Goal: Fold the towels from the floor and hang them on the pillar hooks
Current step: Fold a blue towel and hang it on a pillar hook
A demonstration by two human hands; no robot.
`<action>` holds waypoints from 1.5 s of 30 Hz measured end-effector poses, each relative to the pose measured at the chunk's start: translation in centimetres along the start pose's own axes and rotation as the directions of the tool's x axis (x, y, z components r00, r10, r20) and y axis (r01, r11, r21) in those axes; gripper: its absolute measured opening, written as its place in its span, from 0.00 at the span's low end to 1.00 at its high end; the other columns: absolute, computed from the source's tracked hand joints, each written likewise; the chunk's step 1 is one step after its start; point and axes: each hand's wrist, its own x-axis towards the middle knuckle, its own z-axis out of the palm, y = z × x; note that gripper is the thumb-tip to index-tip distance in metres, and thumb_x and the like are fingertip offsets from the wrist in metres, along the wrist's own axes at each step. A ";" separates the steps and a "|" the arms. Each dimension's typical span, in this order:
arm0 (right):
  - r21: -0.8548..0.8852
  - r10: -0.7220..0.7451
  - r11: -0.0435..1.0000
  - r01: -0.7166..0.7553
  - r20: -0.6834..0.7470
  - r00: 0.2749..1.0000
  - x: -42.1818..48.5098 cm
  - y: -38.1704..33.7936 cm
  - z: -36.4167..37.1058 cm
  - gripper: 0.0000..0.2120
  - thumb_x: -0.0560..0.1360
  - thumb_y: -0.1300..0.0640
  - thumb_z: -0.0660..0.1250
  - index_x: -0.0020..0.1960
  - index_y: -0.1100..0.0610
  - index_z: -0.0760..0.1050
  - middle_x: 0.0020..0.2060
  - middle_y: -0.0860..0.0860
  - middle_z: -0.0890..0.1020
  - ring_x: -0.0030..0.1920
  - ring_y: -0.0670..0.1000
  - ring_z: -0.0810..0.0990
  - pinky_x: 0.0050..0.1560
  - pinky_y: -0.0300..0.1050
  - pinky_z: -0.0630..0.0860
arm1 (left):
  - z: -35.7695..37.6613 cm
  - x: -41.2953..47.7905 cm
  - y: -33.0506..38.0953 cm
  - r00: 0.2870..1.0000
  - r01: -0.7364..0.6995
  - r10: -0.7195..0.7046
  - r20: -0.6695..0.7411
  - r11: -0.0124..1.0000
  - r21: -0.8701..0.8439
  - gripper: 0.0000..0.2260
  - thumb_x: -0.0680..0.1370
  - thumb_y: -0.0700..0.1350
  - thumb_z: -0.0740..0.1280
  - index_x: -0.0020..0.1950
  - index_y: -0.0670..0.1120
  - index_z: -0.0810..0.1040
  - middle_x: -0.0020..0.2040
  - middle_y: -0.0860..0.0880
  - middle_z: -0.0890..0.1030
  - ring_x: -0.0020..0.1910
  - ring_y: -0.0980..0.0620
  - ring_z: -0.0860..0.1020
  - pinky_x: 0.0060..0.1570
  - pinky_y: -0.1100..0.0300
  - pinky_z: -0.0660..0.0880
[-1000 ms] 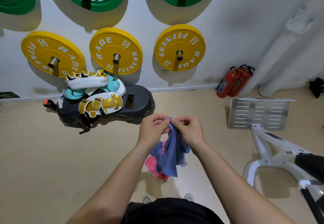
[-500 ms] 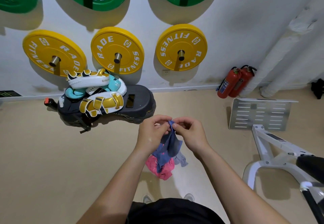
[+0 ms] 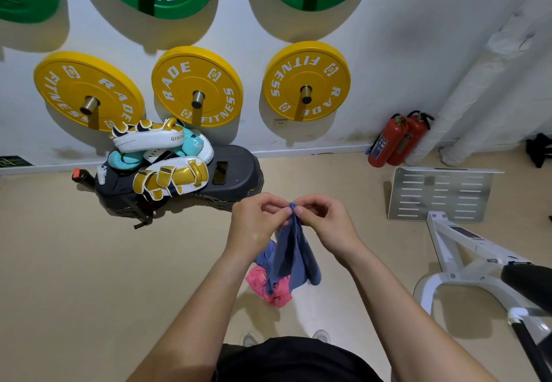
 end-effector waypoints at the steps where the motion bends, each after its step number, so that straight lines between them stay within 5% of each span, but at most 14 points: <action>1: 0.009 0.003 1.000 -0.003 0.034 0.999 0.0 -0.1 -0.1 0.04 0.75 0.66 0.72 0.48 0.59 0.83 0.40 0.53 0.85 0.42 0.51 0.81 0.50 0.48 0.80 | 0.0 0.1 0.0 1.000 -0.003 0.003 -0.009 1.000 0.006 0.03 0.72 0.41 0.76 0.43 0.48 0.85 0.33 0.51 0.85 0.34 0.54 0.85 0.37 0.62 0.79; 8: -0.083 -0.010 0.996 0.024 0.173 0.985 1.2 -1.9 -0.9 0.09 0.76 0.70 0.69 0.45 0.56 0.80 0.38 0.47 0.83 0.41 0.46 0.80 0.45 0.38 0.76 | -1.0 0.9 -0.6 0.998 -0.068 0.068 0.007 0.998 -0.011 0.03 0.74 0.43 0.76 0.42 0.51 0.86 0.41 0.53 0.85 0.43 0.54 0.83 0.45 0.59 0.79; 12: -0.177 -0.060 0.979 0.103 0.233 0.971 2.4 -4.3 -1.1 0.10 0.78 0.68 0.66 0.46 0.54 0.80 0.39 0.48 0.81 0.43 0.47 0.78 0.47 0.38 0.76 | -2.0 1.6 -0.4 0.994 -0.079 0.085 0.074 0.994 -0.077 0.05 0.77 0.39 0.71 0.51 0.46 0.84 0.49 0.53 0.85 0.50 0.55 0.82 0.50 0.62 0.78; 15: -0.245 -0.108 0.954 0.174 0.261 0.959 3.2 -6.3 -1.3 0.08 0.78 0.68 0.66 0.48 0.57 0.80 0.40 0.47 0.82 0.43 0.46 0.79 0.47 0.37 0.76 | -2.1 2.1 0.3 0.987 -0.107 0.119 0.111 0.988 -0.112 0.10 0.75 0.37 0.74 0.53 0.49 0.81 0.47 0.54 0.85 0.49 0.54 0.83 0.50 0.59 0.80; 19: -0.299 -0.137 0.931 0.209 0.245 0.960 4.1 -8.0 -1.7 0.07 0.78 0.65 0.66 0.48 0.56 0.80 0.41 0.48 0.83 0.43 0.48 0.79 0.48 0.41 0.76 | -1.6 2.5 0.0 0.984 -0.161 0.162 0.069 0.987 -0.013 0.05 0.74 0.40 0.75 0.48 0.49 0.84 0.42 0.54 0.84 0.45 0.47 0.80 0.46 0.52 0.78; 22: -0.322 -0.159 0.921 0.220 0.206 0.966 4.3 -9.1 -1.9 0.07 0.79 0.64 0.67 0.47 0.54 0.80 0.41 0.48 0.82 0.44 0.49 0.79 0.48 0.41 0.76 | -1.1 2.6 -0.7 0.981 -0.185 0.182 0.070 0.982 0.043 0.04 0.75 0.41 0.74 0.46 0.50 0.83 0.42 0.57 0.83 0.42 0.54 0.80 0.44 0.54 0.77; 33: -0.358 -0.228 0.896 0.264 0.141 0.963 5.2 -11.4 -2.9 0.04 0.80 0.63 0.64 0.51 0.58 0.78 0.41 0.47 0.78 0.42 0.45 0.74 0.42 0.32 0.72 | -0.1 1.9 -5.6 0.989 -0.029 -0.001 0.146 0.978 0.205 0.04 0.74 0.41 0.74 0.44 0.49 0.81 0.36 0.52 0.82 0.35 0.54 0.77 0.42 0.55 0.78; 39: -0.436 -0.214 0.879 0.196 0.007 0.977 5.9 -10.5 -5.0 0.04 0.80 0.62 0.64 0.49 0.56 0.77 0.42 0.49 0.78 0.42 0.46 0.74 0.43 0.37 0.71 | -3.3 1.5 -8.3 0.989 0.141 -0.147 0.004 0.961 0.238 0.04 0.73 0.40 0.76 0.44 0.45 0.83 0.36 0.50 0.82 0.31 0.60 0.74 0.35 0.68 0.72; 45: -0.558 -0.141 0.829 0.047 -0.126 0.982 6.0 -7.6 -5.8 0.03 0.80 0.61 0.64 0.49 0.56 0.76 0.40 0.48 0.77 0.37 0.44 0.73 0.36 0.33 0.69 | -6.3 2.5 -8.1 0.912 0.335 -0.281 -0.299 0.930 0.149 0.08 0.73 0.48 0.76 0.41 0.46 0.81 0.37 0.47 0.84 0.38 0.46 0.81 0.42 0.49 0.79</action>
